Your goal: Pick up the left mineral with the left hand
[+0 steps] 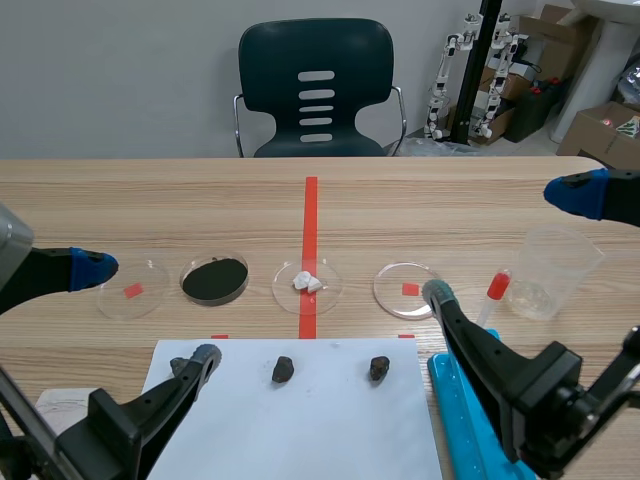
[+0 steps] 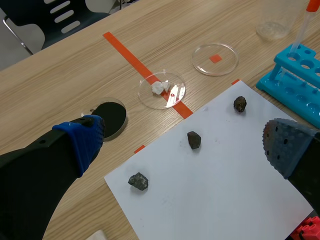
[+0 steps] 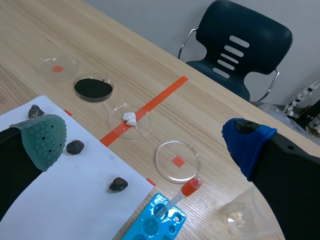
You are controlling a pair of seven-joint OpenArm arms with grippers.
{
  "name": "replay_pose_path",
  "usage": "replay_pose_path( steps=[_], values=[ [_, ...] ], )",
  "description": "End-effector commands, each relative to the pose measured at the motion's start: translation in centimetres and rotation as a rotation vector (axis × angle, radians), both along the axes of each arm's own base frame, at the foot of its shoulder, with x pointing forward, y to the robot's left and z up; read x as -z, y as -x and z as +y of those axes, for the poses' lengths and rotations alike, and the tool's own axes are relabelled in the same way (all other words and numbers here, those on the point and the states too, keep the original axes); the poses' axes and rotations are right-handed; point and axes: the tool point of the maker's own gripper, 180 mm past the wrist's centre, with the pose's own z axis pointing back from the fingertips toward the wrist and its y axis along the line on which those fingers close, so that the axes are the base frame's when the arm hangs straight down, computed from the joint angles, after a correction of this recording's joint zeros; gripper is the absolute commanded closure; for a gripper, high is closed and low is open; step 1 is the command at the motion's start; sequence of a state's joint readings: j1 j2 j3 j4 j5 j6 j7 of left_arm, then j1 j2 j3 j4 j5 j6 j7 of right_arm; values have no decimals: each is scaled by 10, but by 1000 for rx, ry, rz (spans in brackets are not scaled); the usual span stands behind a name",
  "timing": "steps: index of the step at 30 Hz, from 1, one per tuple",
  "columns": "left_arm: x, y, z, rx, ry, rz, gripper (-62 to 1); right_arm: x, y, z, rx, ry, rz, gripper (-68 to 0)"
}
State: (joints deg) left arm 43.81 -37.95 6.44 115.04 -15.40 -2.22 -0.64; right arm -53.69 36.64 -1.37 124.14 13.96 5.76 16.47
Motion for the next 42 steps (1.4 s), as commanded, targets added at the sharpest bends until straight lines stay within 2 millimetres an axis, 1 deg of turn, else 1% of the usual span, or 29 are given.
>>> replay_pose_path(
  steps=[1, 6, 8, 11, 15, 19, 21, 24, 28, 30, 34, 38, 42],
  values=[
    [-5, -1, -2, -1, 18, -14, -623, -13, -3, 2, 0, -23, -41, -679],
    [-4, 0, -1, -3, 15, -8, -623, -13, -3, 2, 0, -23, -41, -679],
    [-1, -1, 1, -26, 32, 26, -623, -13, -3, 2, 0, -23, -40, -679],
    [4, -8, 12, -142, 82, 84, -623, -13, -3, 2, 0, -23, -40, -679],
    [14, -18, 28, -278, 68, 139, -623, -12, -3, 1, 0, -22, -39, -679],
    [24, -30, 34, -357, 93, 219, -623, -12, -3, 1, 0, -22, -39, -679],
    [33, -35, 37, -389, 114, 271, -623, -12, -3, 1, 1, -21, -38, -679],
    [56, -43, 49, -474, 107, 361, -623, -12, -3, 1, 1, -21, -37, -679],
    [83, -52, 57, -534, 100, 458, -623, -12, -3, 1, 1, -21, -37, -679],
    [93, -57, 58, -554, 105, 496, -623, -12, -3, 1, 1, -21, -37, -679],
    [103, -67, 55, -568, 111, 565, -623, -12, -3, 1, 1, -21, -37, -679],
    [102, -76, 50, -563, 115, 596, -623, -12, -3, 1, 1, -21, -38, -679],
    [100, -83, 49, -562, 110, 613, -623, -12, -3, 1, 1, -21, -37, -679]
  ],
)
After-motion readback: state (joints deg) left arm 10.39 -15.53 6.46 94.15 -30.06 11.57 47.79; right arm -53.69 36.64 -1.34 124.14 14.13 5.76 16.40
